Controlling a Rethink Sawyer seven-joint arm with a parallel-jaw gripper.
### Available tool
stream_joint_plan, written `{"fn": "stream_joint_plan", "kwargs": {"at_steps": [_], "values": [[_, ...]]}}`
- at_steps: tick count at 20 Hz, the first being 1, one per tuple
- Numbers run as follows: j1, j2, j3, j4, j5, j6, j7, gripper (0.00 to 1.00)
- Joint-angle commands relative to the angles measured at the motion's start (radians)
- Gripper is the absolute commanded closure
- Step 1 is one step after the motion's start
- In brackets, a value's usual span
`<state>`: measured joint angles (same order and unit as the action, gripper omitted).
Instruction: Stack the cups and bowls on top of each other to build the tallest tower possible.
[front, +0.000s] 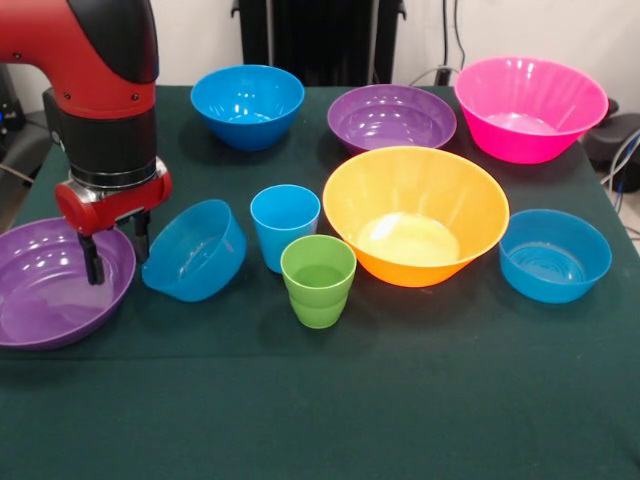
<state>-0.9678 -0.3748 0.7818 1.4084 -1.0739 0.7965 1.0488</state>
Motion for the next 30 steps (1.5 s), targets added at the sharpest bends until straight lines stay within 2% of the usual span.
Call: {"fn": "stream_joint_plan", "kwargs": {"at_steps": [1, 16, 30], "values": [[0.041, -0.018, -0.072, -0.015, -0.057, 0.037, -0.283, 0.0], [0.022, -0.098, -0.068, 0.05, -0.02, 0.034, -0.232, 0.0], [0.037, -0.054, -0.095, 0.044, -0.032, 0.015, -0.204, 0.0]]}}
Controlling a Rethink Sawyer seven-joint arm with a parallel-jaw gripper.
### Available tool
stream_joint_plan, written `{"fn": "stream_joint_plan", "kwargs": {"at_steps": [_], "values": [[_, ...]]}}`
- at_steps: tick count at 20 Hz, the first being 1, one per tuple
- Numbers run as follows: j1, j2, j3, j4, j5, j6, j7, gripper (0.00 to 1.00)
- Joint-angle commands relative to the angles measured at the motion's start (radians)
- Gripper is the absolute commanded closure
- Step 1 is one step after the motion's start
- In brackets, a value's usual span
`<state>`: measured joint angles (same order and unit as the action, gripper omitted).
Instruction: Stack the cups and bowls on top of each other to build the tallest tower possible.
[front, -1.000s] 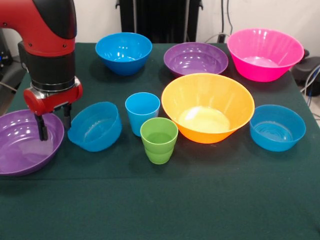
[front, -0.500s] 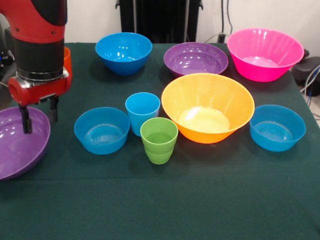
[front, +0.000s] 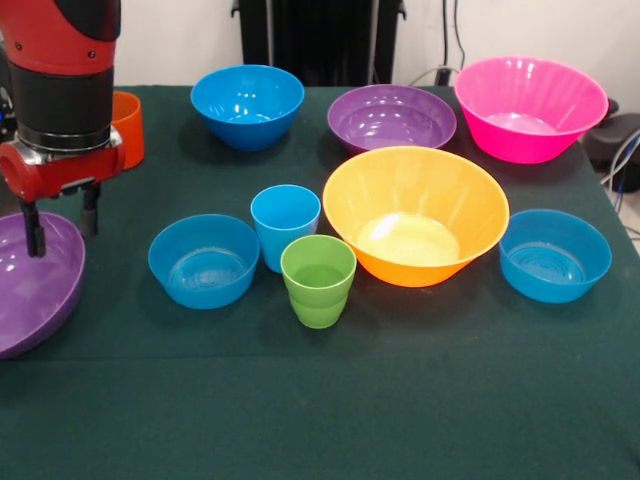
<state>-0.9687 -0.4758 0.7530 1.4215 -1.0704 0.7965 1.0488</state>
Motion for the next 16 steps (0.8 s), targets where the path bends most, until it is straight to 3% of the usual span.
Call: {"fn": "stream_joint_plan", "kwargs": {"at_steps": [1, 7, 8, 16], "values": [[0.036, 0.056, -0.068, 0.032, -0.035, 0.011, -0.204, 0.0], [0.014, 0.099, -0.055, 0.05, 0.019, 0.028, -0.216, 0.0], [0.009, 0.102, -0.05, 0.055, 0.033, 0.032, -0.225, 1.0], [-0.011, 0.114, -0.032, 0.074, 0.076, 0.045, -0.26, 1.0]]}}
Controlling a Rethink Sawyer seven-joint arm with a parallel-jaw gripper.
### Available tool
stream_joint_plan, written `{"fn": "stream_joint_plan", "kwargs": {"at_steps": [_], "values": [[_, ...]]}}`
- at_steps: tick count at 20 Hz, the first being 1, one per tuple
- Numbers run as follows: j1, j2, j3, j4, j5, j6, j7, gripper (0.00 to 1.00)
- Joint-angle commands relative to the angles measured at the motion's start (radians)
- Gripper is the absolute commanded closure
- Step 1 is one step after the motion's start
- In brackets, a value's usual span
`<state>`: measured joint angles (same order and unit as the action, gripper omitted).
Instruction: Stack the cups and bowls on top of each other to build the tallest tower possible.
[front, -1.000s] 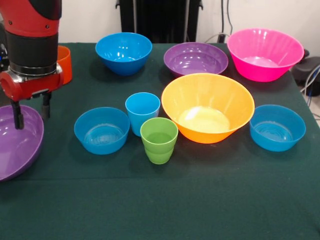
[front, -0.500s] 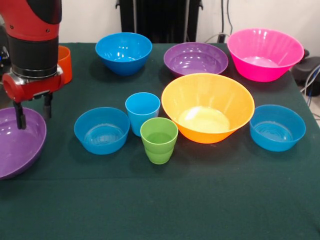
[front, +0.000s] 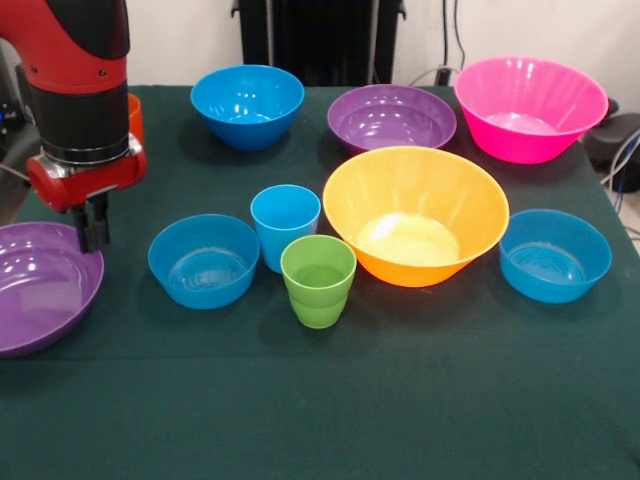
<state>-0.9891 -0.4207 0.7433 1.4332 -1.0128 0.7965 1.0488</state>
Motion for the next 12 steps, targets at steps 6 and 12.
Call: {"fn": "stream_joint_plan", "kwargs": {"at_steps": [6, 12], "values": [[0.005, 0.07, -0.016, 0.068, 0.028, 0.034, -0.267, 1.0], [0.026, 0.03, -0.031, 0.067, 0.001, 0.032, -0.27, 1.0]]}}
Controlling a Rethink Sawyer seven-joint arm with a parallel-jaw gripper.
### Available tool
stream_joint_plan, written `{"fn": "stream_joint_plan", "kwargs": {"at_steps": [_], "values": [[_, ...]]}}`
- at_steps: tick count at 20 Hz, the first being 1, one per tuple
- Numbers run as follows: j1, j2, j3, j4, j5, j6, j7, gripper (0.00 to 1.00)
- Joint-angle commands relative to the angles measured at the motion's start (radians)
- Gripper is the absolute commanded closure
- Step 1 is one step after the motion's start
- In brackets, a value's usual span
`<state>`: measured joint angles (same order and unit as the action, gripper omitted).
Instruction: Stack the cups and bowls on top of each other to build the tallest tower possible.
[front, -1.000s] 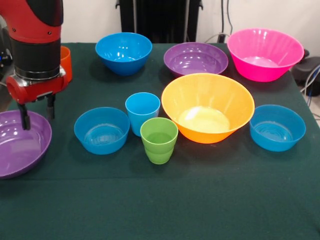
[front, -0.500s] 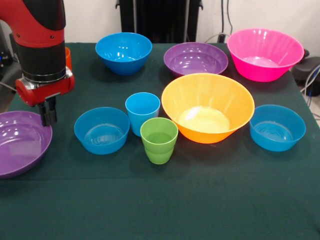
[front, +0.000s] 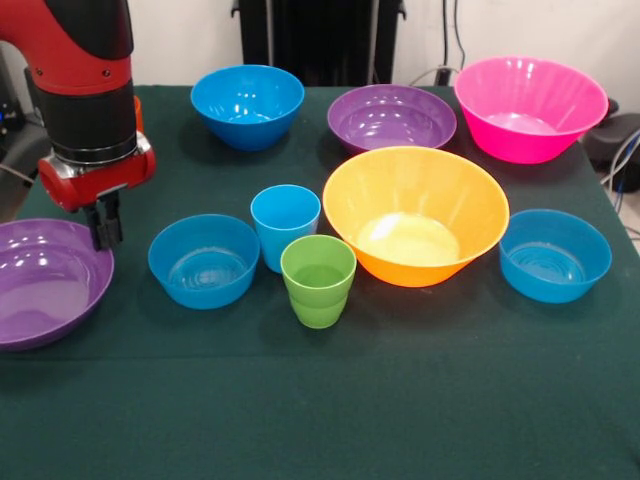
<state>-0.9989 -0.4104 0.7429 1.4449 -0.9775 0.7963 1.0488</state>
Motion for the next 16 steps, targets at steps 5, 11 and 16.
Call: {"fn": "stream_joint_plan", "kwargs": {"at_steps": [5, 11, 16], "values": [[0.04, 0.011, -0.035, 0.054, -0.033, 0.045, -0.268, 0.0], [0.04, 0.001, -0.038, 0.06, -0.029, 0.043, -0.249, 0.0], [0.039, -0.006, -0.051, 0.063, -0.044, 0.021, -0.211, 0.0]]}}
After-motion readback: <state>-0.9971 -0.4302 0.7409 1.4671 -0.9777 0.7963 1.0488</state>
